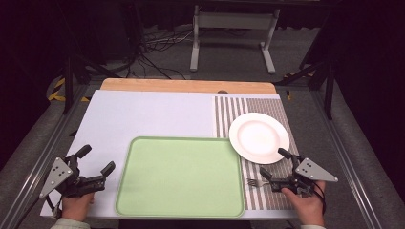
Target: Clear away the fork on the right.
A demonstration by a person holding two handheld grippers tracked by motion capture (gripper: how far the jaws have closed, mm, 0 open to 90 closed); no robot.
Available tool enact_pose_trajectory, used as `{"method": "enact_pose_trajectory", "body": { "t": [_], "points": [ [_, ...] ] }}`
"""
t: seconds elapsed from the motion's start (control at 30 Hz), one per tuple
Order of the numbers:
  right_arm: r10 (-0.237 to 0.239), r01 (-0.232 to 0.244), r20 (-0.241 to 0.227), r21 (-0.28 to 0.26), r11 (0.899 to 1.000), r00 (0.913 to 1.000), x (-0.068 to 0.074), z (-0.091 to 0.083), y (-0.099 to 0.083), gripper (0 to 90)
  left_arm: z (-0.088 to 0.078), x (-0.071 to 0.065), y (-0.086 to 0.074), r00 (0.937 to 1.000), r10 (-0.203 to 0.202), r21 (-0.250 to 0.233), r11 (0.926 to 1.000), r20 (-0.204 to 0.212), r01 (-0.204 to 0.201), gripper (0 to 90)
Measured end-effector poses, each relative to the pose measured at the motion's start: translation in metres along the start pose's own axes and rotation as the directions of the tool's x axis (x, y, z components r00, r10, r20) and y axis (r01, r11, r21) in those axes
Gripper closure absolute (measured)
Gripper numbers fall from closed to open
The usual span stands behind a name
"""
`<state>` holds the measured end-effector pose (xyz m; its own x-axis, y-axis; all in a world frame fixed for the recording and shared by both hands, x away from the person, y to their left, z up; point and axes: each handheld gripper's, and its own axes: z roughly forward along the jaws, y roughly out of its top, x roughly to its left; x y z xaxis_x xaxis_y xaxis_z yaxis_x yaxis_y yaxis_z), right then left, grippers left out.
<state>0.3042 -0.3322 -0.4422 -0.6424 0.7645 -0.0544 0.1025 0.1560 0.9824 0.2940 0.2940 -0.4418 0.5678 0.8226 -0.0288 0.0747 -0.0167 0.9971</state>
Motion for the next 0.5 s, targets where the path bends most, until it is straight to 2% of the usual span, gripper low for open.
{"method": "enact_pose_trajectory", "body": {
  "t": [0.5],
  "points": [
    [-0.008,0.008,-0.009,-0.004,1.0,0.9999,-0.0003,0.0001,0.0051,3.3,-0.001,0.0003,0.0001,1.0,-0.002,0.0,1.0,-0.004,0.002,0.8]
  ]
}}
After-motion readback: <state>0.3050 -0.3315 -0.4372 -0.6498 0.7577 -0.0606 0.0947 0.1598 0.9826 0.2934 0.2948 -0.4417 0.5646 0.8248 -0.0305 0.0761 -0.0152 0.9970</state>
